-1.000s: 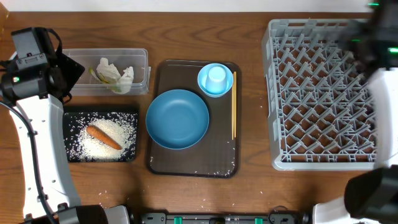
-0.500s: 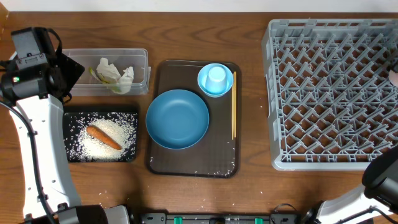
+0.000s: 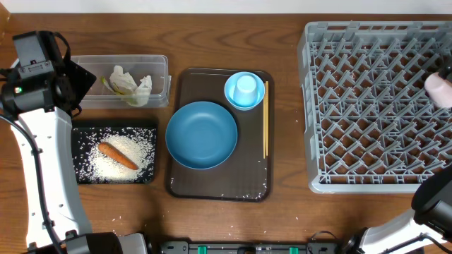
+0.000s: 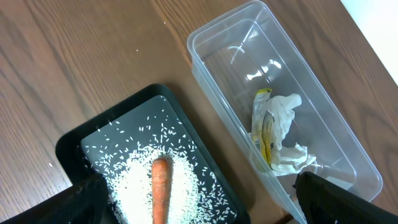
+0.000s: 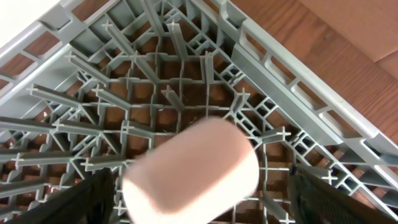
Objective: Sort waste into correct bins and load items into the dishwasher rack
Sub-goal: 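Carry the white cup right and set it in the grey rack, then reach the right gripper to the light blue cup and grasp it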
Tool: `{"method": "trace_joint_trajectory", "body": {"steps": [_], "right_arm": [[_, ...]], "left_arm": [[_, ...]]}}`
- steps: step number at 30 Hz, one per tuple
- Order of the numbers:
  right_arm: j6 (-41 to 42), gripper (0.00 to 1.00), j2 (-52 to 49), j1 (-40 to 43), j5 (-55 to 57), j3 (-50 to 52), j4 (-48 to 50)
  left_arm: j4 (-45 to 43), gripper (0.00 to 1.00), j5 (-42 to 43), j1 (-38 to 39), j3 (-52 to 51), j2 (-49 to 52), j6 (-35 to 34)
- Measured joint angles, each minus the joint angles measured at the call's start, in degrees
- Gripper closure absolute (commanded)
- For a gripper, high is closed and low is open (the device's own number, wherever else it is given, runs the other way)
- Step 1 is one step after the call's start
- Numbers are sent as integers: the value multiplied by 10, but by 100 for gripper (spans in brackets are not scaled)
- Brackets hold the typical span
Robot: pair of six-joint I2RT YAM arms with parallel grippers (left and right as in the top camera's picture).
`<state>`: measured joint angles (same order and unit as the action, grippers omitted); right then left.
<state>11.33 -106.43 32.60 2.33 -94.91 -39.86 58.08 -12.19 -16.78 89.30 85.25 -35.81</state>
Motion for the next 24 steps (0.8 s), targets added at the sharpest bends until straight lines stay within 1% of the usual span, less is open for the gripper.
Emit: {"method": "trace_joint_trajectory", "body": {"steps": [4,6,10,12,16,19,21,24], "right_arm": [[1,12,0,0,-6,0,-2],[2,15,0,0,-10,0,-2],[2,24,0,-2,-18,0,-4],[3,25,0,-9,-27,0,-6],[5,22,0,-38,-73,0,-8],[6,15,0,-79,-117,0,-5],[4,11,0,-121,-137,0,1],[-1,8,0,-214,-156,0,15]], "left_arm": [[0,2,0,0,0,0,0],[0,2,0,0,0,0,0],[0,2,0,0,0,0,0],[0,2,0,0,0,0,0],[0,2,0,0,0,0,0],[0,2,0,0,0,0,0],[0,2,0,0,0,0,0],[0,2,0,0,0,0,0]]}}
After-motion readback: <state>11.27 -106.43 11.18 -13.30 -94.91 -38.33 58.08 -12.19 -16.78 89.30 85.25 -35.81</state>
